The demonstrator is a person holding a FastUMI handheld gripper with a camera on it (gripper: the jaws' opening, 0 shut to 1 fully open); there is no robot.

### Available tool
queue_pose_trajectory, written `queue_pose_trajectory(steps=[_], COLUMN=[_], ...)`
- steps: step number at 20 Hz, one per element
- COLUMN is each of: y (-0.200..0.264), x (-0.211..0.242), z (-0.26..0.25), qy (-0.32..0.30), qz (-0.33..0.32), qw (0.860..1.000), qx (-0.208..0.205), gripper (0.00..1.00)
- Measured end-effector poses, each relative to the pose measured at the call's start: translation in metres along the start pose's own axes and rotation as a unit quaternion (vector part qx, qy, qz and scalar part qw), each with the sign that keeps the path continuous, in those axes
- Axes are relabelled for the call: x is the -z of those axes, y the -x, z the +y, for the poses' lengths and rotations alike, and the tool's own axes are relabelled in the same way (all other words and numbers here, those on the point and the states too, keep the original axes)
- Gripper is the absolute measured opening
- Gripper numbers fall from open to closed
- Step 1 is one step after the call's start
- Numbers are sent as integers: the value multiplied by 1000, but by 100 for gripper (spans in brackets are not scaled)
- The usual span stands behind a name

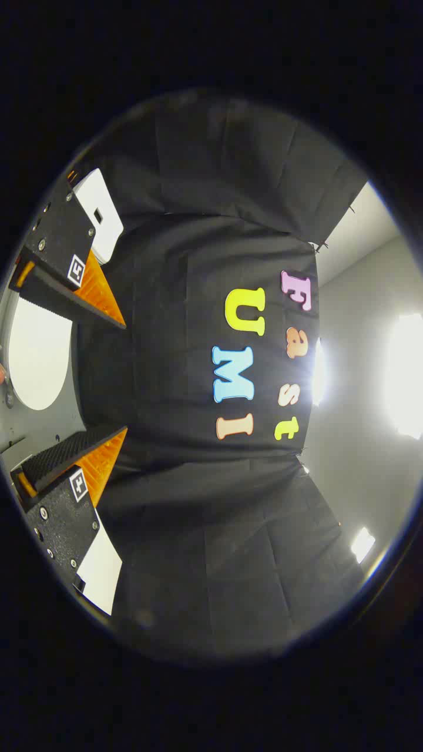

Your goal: Open the toilet lid.

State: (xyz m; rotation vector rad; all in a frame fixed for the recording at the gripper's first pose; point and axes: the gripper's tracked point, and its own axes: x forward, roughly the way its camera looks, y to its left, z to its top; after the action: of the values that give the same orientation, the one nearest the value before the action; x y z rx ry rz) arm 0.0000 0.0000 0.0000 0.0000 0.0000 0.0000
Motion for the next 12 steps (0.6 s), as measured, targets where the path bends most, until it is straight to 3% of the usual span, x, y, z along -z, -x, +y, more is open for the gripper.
queue_pose_trajectory(steps=[12], y=[0], x=[0], z=[-26], qy=[-7], qz=[-7], qw=[1000], qx=[12], gripper=[96])
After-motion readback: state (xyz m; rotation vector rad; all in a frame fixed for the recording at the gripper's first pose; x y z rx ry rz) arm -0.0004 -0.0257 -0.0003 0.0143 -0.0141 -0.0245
